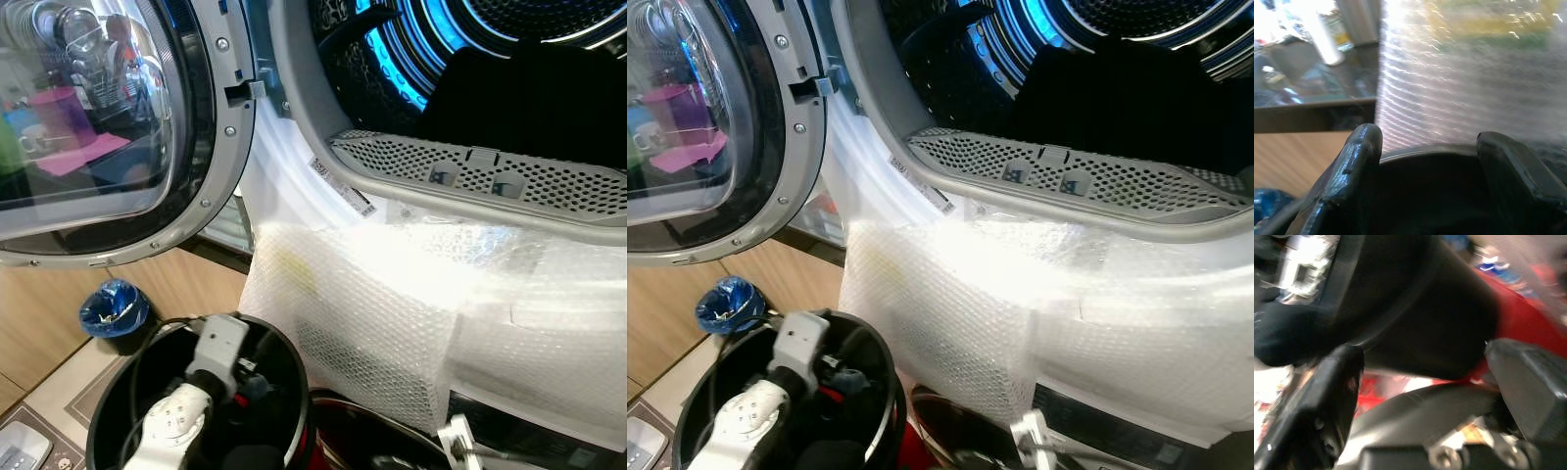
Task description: Clothes washing
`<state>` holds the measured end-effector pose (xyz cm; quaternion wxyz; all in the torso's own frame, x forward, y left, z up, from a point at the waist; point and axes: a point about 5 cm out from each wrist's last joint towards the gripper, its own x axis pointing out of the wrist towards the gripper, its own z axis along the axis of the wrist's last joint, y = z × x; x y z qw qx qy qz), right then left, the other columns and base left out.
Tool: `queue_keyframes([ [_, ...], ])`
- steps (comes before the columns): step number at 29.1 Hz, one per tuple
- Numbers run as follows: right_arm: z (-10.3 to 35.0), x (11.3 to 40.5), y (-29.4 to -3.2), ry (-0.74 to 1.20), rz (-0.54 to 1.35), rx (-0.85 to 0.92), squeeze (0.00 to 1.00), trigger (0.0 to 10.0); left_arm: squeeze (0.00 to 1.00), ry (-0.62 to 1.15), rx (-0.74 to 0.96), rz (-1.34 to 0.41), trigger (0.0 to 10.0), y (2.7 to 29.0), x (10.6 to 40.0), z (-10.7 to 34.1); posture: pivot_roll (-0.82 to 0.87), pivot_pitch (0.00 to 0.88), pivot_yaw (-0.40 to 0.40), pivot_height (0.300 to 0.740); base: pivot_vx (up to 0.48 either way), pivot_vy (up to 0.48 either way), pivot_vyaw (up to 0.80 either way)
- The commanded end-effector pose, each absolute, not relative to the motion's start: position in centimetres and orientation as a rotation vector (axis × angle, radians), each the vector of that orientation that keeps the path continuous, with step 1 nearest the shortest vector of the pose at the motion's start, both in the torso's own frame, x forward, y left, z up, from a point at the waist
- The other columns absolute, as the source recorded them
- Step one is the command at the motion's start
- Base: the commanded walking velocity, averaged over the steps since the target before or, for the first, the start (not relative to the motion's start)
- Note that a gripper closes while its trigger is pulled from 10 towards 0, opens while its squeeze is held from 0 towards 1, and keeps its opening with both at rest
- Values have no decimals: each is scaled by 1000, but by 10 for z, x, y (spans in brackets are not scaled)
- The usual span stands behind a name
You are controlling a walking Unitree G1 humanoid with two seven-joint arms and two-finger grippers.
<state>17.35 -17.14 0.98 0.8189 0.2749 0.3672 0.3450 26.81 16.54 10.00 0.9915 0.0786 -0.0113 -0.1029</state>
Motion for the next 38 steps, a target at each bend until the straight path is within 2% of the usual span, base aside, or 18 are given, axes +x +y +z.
queue_keyframes([
  [1,-3,174,-173,810,654,533,0,10000,0,-82,158,-177,10000,174,264,112,-104,52,146,740,0,0,0],
  [7,-50,171,-175,936,413,263,0,10000,0,-165,269,-185,10000,184,252,135,-85,46,162,740,0,0,0],
  [8,-63,174,-178,958,304,177,0,10000,0,-162,349,-214,10000,190,246,141,-71,48,168,740,0,0,0],
  [9,-63,174,-178,958,304,177,0,10000,0,-162,349,-214,10000,190,246,141,-71,48,168,740,0,0,0],
  [12,-78,175,-182,990,166,89,0,10000,0,-128,496,-391,10000,194,238,150,-28,61,170,740,0,0,0],
  [13,-78,175,-182,990,166,89,0,10000,0,-128,496,-391,10000,194,238,150,-28,61,170,740,0,0,0],
  [14,-83,173,-179,1023,137,51,0,10000,0,-91,556,-496,10000,196,232,154,-5,62,179,740,0,0,0],
  [17,-89,168,-173,1060,138,-18,0,10000,0,-56,613,-552,10000,202,229,164,26,67,181,740,0,0,0],
  [21,-93,163,-168,1093,145,-65,0,10000,0,41,530,-673,10000,207,222,177,37,70,182,740,0,0,0],
  [23,-97,156,-168,1118,157,-109,0,10000,0,163,341,-783,10000,220,211,198,54,73,176,740,0,0,0],
  [24,-97,156,-168,1118,157,-109,0,10000,0,163,341,-783,10000,220,211,198,54,73,176,740,0,0,0],
  [25,-98,152,-168,1136,158,-121,0,10000,0,267,275,-866,10000,234,203,207,65,73,174,740,0,0,0],
  [30,-100,150,-164,1147,176,-144,0,10000,8,447,291,-1063,10000,242,185,198,58,80,175,740,0,0,0],
  [31,-100,150,-163,1147,176,-146,0,10000,137,510,298,-1137,10000,240,179,192,51,80,181,740,0,0,0],
  [32,-100,151,-161,1145,178,-153,0,10000,459,570,323,-1186,10000,238,176,183,43,81,184,740,0,0,0],
  [33,-100,151,-161,1145,178,-153,0,10000,459,570,323,-1186,10000,238,176,183,43,81,184,740,0,0,0],
  [34,-100,153,-159,1140,180,-153,0,10000,1000,630,364,-1223,10000,235,174,171,43,81,184,740,0,0,0],
  [38,-98,158,-153,1123,187,-166,0,10000,1000,781,429,-1314,10000,221,168,150,43,81,184,740,0,0,0],
])
